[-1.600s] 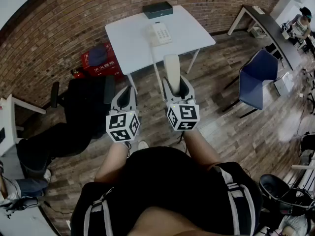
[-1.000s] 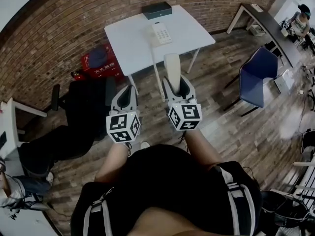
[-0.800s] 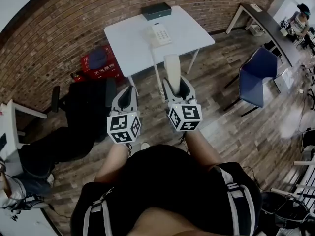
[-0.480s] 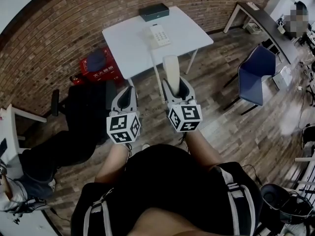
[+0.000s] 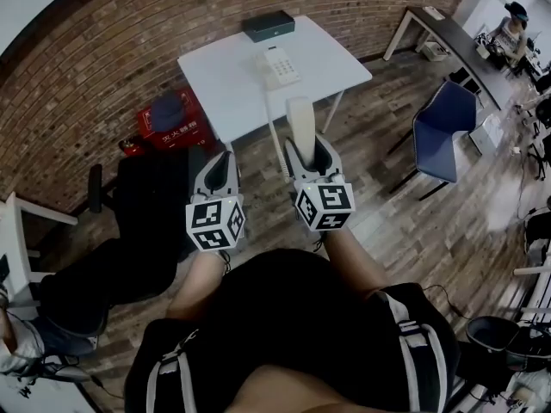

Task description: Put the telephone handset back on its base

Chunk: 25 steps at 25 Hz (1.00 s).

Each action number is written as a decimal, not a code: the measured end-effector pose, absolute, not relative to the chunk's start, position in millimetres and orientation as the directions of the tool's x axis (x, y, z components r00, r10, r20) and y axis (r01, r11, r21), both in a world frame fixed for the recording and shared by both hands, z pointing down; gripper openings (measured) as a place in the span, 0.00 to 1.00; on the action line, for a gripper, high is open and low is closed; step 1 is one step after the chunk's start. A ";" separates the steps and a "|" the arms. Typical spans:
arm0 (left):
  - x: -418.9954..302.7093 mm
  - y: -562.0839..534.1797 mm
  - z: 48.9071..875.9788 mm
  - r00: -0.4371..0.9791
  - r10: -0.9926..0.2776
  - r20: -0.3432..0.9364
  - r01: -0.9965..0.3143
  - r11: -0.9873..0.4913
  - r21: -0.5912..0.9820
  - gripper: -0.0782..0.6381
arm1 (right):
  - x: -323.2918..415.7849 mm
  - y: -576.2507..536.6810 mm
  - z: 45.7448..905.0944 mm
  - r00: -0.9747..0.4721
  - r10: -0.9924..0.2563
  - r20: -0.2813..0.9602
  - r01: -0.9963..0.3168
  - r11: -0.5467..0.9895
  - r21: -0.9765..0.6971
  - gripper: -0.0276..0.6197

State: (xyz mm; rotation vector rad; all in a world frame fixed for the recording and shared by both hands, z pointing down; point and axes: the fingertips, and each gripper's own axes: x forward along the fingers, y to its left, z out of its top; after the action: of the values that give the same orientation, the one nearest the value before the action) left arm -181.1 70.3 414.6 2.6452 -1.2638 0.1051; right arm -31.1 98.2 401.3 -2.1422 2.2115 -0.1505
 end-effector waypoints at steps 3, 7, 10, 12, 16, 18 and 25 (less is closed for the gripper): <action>-194.5 65.0 417.5 0.648 -0.746 0.153 -0.761 -0.630 0.153 0.12 | -47.1 93.6 403.2 -0.020 -0.999 0.026 -0.993 0.017 -0.113 0.35; -205.9 60.2 423.1 0.663 -0.731 0.160 -0.749 -0.643 0.160 0.12 | -64.2 93.7 404.9 -0.010 -1.000 0.024 -0.994 0.008 -0.112 0.35; -210.2 59.7 424.1 0.670 -0.726 0.157 -0.743 -0.651 0.159 0.12 | -69.6 97.3 402.6 -0.004 -1.000 0.022 -0.996 0.002 -0.095 0.35; -211.8 56.5 422.0 0.672 -0.726 0.147 -0.740 -0.652 0.166 0.12 | -70.7 97.2 397.8 -0.002 -1.000 0.010 -0.996 0.001 -0.094 0.35; -207.9 57.2 422.6 0.679 -0.722 0.132 -0.733 -0.658 0.169 0.12 | -67.6 98.8 395.5 -0.001 -1.000 0.001 -0.996 0.001 -0.090 0.35; -203.2 57.8 424.0 0.683 -0.718 0.130 -0.729 -0.663 0.167 0.12 | -62.9 98.2 396.4 0.002 -1.000 -0.003 -0.995 -0.002 -0.097 0.35; -197.9 31.7 427.3 0.662 -0.739 0.128 -0.749 -0.645 0.154 0.12 | -49.9 72.6 404.8 -0.018 -1.000 0.000 -0.992 0.018 -0.127 0.35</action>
State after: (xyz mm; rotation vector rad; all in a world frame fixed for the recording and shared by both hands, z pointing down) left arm -197.9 31.7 427.3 2.6845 -1.2151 0.0790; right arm -49.9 72.6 404.8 -2.1369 2.1752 -0.1395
